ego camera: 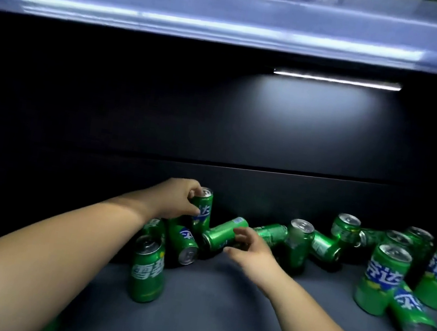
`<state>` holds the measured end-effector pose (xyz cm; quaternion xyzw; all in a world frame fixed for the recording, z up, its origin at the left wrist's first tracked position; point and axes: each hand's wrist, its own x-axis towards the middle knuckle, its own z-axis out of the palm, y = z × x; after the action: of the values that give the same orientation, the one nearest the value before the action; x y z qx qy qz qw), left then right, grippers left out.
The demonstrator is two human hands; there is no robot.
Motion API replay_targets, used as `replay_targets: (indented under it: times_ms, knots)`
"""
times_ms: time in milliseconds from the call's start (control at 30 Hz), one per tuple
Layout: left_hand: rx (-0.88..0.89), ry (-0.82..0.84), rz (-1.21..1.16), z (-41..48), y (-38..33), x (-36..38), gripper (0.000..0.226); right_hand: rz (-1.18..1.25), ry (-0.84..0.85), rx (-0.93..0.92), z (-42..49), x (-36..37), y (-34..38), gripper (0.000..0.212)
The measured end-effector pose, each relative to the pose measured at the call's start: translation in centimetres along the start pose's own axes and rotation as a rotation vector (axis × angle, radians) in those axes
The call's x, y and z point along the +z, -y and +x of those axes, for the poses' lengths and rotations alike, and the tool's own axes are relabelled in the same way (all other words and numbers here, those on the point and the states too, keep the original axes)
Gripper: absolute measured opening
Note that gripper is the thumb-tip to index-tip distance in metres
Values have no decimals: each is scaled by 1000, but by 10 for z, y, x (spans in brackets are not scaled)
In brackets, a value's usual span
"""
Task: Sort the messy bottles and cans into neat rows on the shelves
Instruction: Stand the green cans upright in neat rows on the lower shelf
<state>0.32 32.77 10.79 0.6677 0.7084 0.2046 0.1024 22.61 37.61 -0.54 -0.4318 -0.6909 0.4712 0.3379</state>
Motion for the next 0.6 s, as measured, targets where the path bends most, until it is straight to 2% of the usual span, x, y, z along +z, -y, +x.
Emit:
replay_targets:
  times_ms: [200, 267, 367, 600]
  knots:
    - [-105, -77, 4, 15, 20, 24, 54, -92, 83, 38, 11, 31, -9, 56]
    - [-132, -101, -5, 20, 19, 27, 57, -117, -5, 27, 9, 51, -8, 53]
    - [-158, -129, -33, 29, 18, 30, 63, -270, -145, 28, 5, 77, -5, 66]
    - [-172, -100, -174, 49, 22, 39, 54, -426, -211, 96, 5, 102, -8, 75]
